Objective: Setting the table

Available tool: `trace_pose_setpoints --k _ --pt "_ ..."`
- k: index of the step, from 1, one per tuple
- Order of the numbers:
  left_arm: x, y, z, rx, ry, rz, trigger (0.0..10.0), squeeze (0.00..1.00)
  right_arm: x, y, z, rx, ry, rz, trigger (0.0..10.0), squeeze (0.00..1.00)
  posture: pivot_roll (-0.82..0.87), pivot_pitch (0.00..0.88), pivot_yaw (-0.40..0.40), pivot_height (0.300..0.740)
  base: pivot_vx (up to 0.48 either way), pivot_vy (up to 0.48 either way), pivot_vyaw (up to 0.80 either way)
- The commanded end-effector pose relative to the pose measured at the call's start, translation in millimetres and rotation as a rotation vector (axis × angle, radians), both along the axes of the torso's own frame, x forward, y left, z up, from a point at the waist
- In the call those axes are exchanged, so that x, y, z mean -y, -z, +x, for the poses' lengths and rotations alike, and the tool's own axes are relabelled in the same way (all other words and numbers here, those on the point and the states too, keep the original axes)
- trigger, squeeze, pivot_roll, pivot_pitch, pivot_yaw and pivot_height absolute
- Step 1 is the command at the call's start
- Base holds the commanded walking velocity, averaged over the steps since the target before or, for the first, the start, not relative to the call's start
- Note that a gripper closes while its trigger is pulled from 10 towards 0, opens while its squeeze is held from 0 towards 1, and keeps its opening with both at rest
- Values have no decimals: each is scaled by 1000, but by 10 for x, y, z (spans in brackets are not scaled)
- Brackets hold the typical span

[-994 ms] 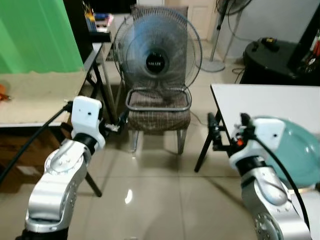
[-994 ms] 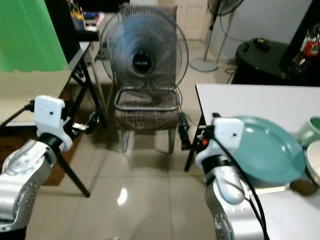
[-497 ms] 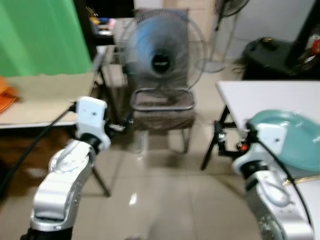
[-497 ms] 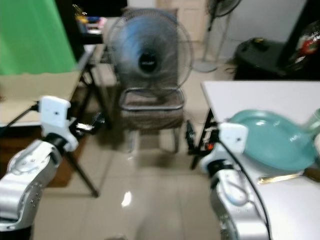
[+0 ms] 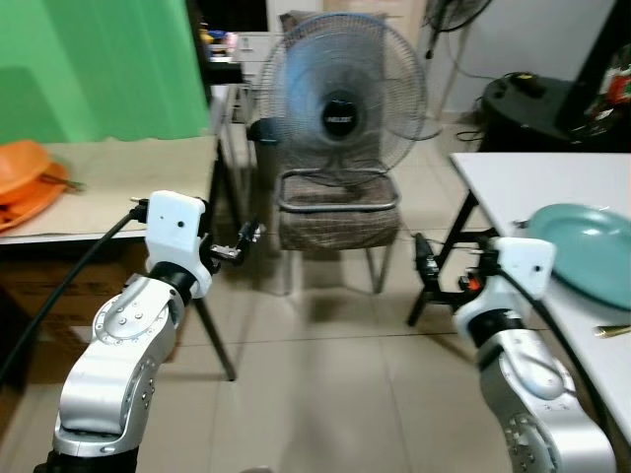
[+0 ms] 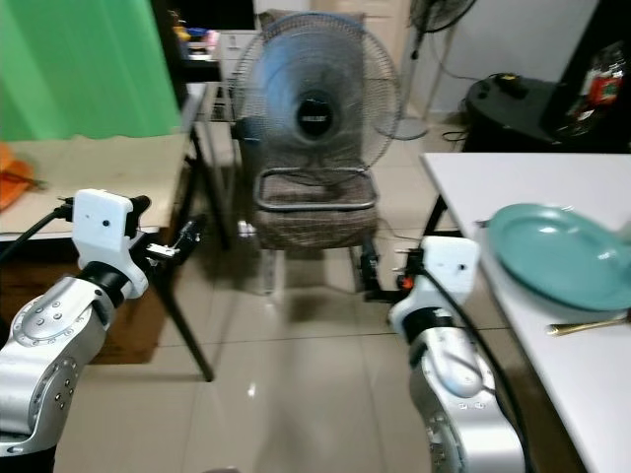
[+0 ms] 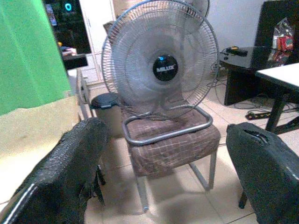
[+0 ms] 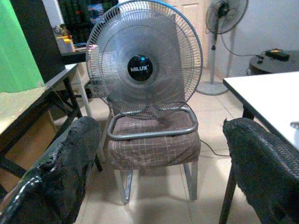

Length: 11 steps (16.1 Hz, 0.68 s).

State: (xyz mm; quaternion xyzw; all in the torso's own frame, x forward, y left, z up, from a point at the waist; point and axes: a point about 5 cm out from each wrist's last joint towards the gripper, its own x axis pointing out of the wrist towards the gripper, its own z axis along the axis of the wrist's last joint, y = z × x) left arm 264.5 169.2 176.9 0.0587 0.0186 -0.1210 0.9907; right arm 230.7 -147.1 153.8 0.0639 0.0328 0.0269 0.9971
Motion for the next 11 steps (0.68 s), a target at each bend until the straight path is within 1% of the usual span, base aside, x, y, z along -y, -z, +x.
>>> trace_pose_setpoints --k 1,6,11 --pt "-27 -12 -5 0 -14 7 10000 0 -34 1 0 -9 -18 26 10000 0 45 0 15 740 0 300 0" --pt "-23 -14 -2 -1 -19 -2 10000 0 -38 -13 2 3 -32 13 10000 0 44 0 10 740 0 303 0" --pt "-24 -22 13 0 -22 -5 10000 0 -40 -21 21 0 -45 31 10000 0 45 0 8 740 0 351 0"
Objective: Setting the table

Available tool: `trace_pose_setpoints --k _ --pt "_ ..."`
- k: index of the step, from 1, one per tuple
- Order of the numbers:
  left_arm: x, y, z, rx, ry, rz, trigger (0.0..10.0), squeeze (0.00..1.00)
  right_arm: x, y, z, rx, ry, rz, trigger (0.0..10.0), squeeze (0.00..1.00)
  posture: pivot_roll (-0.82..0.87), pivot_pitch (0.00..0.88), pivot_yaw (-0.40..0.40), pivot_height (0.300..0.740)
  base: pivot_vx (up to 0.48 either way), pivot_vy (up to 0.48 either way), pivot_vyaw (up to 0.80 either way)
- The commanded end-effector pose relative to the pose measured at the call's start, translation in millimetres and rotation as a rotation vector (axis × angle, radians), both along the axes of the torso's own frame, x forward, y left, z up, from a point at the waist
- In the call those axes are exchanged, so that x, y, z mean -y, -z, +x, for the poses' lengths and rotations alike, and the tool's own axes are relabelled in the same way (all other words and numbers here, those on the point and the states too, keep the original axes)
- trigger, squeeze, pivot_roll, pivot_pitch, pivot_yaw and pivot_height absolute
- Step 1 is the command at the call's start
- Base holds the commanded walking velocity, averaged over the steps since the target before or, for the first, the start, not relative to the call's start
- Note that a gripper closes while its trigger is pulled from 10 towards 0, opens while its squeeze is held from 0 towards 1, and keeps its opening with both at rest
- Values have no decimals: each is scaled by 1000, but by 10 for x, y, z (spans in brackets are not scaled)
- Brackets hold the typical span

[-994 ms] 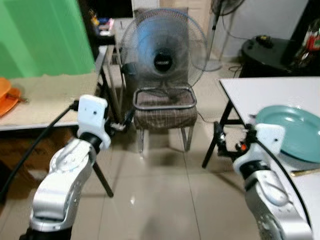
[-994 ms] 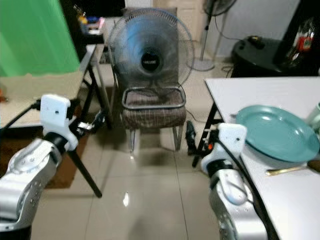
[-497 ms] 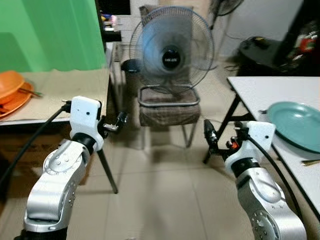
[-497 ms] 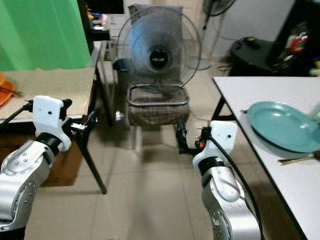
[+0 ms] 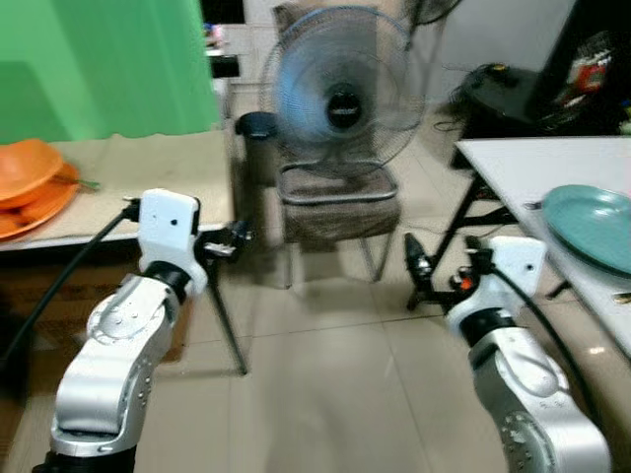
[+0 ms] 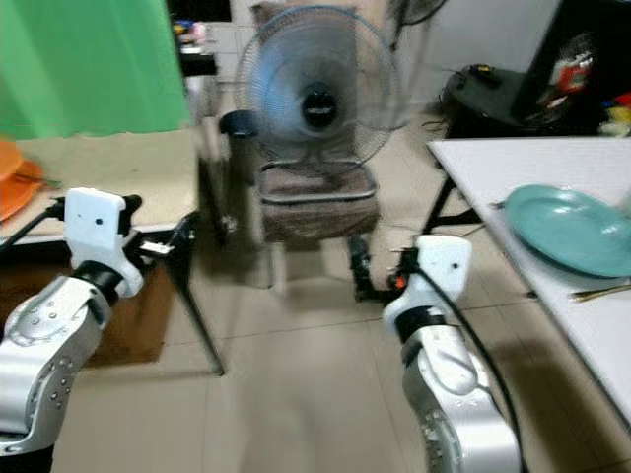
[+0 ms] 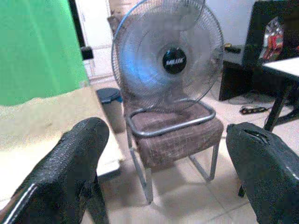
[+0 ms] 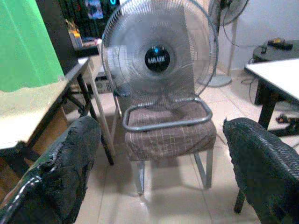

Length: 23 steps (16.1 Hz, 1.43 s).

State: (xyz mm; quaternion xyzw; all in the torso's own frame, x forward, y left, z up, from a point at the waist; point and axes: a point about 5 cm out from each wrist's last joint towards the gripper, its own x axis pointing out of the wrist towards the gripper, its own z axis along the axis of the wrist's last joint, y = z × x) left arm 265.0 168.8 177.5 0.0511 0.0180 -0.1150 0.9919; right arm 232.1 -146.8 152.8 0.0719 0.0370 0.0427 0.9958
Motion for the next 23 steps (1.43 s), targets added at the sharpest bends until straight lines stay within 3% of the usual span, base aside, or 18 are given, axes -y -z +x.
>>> trace_pose_setpoints --k 1,4,6,9,14,17,23 --pt "-29 -16 8 0 -10 10 10000 0 -41 -32 8 7 -16 14 10000 0 45 0 9 740 0 375 0" --pt "-25 -22 23 3 -10 10 10000 0 -65 -48 22 18 -43 2 10000 0 44 0 7 740 0 371 0" --pt "-17 -44 37 18 -20 -1 10000 0 -73 -56 35 22 -75 -19 10000 439 40 0 3 740 0 0 656" --pt "-6 -54 39 31 -14 6 10000 0 -107 -58 36 24 -106 -20 10000 1000 37 0 5 740 0 0 800" --pt "-83 -73 73 47 -58 16 10000 0 -142 -57 13 23 -148 36 10000 1000 40 0 7 740 49 0 788" --pt "-94 -58 51 42 -66 12 10000 0 -144 -51 13 16 -156 20 10000 1000 43 0 0 740 272 0 781" --pt "-88 -38 10 37 -67 2 10000 0 -100 -33 53 6 -136 -2 10000 1000 47 0 -17 740 290 0 0"
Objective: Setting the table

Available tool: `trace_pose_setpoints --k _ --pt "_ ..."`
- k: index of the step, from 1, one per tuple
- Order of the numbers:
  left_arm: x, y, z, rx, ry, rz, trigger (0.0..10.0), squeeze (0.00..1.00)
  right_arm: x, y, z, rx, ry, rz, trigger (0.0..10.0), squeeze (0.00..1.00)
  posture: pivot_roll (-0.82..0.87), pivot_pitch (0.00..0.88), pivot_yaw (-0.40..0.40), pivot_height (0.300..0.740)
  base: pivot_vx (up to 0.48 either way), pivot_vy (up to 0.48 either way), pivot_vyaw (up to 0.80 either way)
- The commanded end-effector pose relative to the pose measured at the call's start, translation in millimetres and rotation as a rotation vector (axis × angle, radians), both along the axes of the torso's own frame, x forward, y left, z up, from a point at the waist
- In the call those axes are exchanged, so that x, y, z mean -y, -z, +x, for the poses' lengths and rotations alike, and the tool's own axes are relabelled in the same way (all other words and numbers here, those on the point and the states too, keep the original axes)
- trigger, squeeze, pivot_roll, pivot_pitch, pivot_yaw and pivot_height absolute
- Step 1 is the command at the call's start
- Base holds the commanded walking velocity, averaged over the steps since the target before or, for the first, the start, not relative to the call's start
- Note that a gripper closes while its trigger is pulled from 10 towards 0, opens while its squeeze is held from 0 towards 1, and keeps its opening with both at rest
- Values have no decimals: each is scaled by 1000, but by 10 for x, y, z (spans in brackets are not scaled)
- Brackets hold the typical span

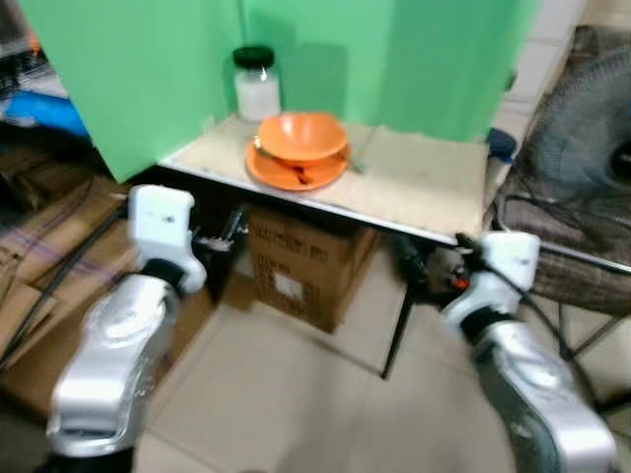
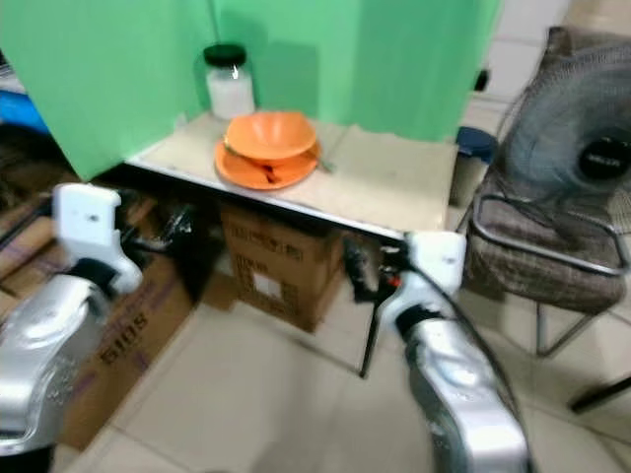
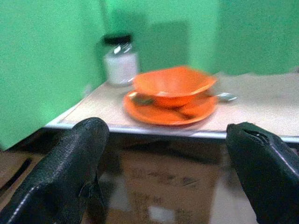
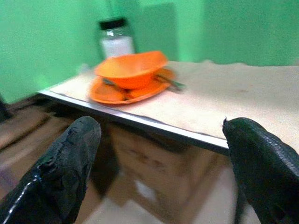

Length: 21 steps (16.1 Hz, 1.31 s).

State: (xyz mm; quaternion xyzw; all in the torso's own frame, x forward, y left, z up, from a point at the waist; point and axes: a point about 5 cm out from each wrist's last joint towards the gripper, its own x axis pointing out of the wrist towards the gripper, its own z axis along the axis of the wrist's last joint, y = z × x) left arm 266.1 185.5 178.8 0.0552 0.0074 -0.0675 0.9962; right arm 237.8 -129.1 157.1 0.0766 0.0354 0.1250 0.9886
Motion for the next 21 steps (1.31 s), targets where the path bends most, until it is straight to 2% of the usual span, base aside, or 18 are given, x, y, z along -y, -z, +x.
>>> trace_pose_setpoints --k 1,7,11,14,21 --pt "78 -28 -4 11 28 -5 10000 0 76 8 -1 -5 28 -20 10000 1000 47 0 -17 740 307 0 0" --pt "61 -31 -23 10 30 -5 10000 0 28 11 -10 -1 -15 -24 10000 1000 56 0 -26 740 311 0 0" --pt "65 -31 -30 5 45 5 10000 0 0 2 -14 5 -28 -42 10000 1000 57 0 -6 740 310 0 777" --pt "95 -44 -19 1 87 18 10000 0 -7 8 -3 5 0 -23 10000 1000 61 0 2 740 311 0 0" --pt "119 -4 -41 -19 110 22 10000 0 -2 25 -3 3 -1 -27 10000 1000 63 0 -4 740 310 0 0"
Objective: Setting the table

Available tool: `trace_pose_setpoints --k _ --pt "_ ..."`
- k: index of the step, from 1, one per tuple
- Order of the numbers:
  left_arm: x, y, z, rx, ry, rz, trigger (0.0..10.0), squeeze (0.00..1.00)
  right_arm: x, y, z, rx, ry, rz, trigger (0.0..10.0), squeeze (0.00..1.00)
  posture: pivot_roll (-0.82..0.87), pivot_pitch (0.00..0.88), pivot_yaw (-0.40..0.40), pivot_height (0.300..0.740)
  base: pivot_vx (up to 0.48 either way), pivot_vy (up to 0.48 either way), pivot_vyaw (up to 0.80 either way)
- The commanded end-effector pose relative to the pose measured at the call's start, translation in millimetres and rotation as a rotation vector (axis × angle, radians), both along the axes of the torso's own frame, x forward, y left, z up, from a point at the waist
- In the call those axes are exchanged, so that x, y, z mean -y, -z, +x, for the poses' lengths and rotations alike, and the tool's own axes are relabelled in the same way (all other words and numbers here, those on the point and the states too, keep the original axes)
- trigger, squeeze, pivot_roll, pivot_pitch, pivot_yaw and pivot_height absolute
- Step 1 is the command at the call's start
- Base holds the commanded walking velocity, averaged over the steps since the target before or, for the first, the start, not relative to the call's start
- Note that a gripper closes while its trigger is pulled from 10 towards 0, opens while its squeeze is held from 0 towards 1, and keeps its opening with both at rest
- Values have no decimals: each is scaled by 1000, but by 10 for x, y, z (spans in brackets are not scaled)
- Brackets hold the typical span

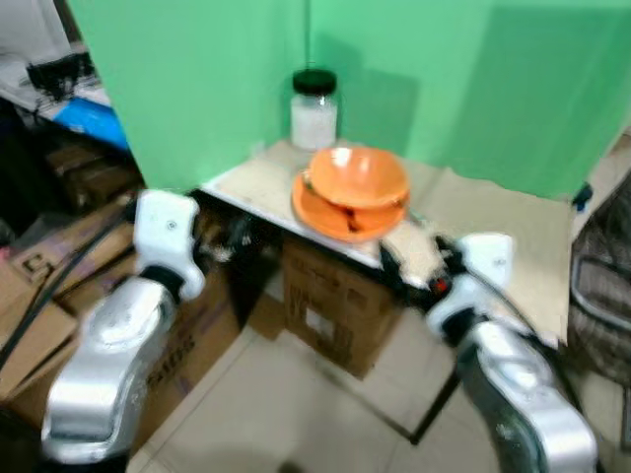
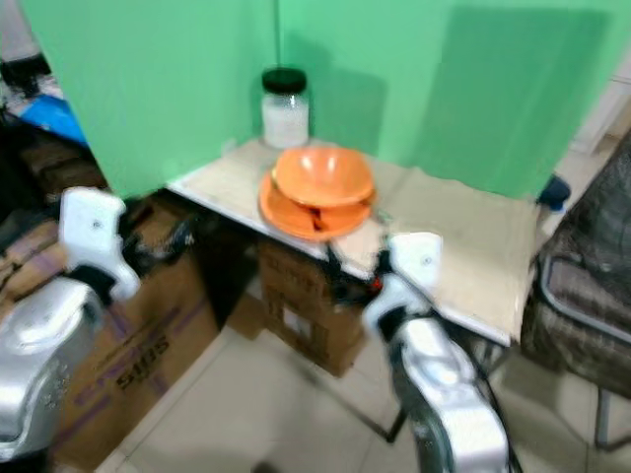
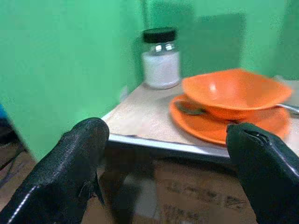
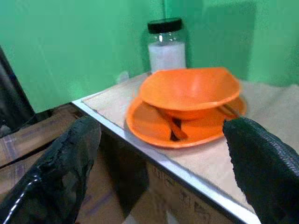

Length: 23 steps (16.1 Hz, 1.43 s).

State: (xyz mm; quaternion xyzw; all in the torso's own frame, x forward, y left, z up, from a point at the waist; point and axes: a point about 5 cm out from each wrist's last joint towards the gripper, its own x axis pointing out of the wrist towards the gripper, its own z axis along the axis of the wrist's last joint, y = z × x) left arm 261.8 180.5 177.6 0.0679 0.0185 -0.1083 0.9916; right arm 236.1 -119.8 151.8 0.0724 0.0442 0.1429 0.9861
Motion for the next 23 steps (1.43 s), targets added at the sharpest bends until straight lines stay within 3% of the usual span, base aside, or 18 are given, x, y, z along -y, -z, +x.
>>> trace_pose_setpoints --k 1,16,19,23 --pt "75 -8 -6 3 30 -5 10000 0 101 -29 16 20 38 -22 10000 1000 64 0 -7 740 307 0 0" --pt "80 -3 -7 -3 35 -4 10000 0 87 -38 55 27 37 -3 10000 1000 67 0 -5 740 322 0 0" --pt "83 -4 -1 -2 38 -4 10000 0 81 -25 55 14 34 3 10000 1000 66 0 -4 740 321 0 -681" --pt "86 -6 7 -3 41 -3 10000 0 83 -43 60 30 38 0 10000 1000 64 0 -2 740 319 0 0"
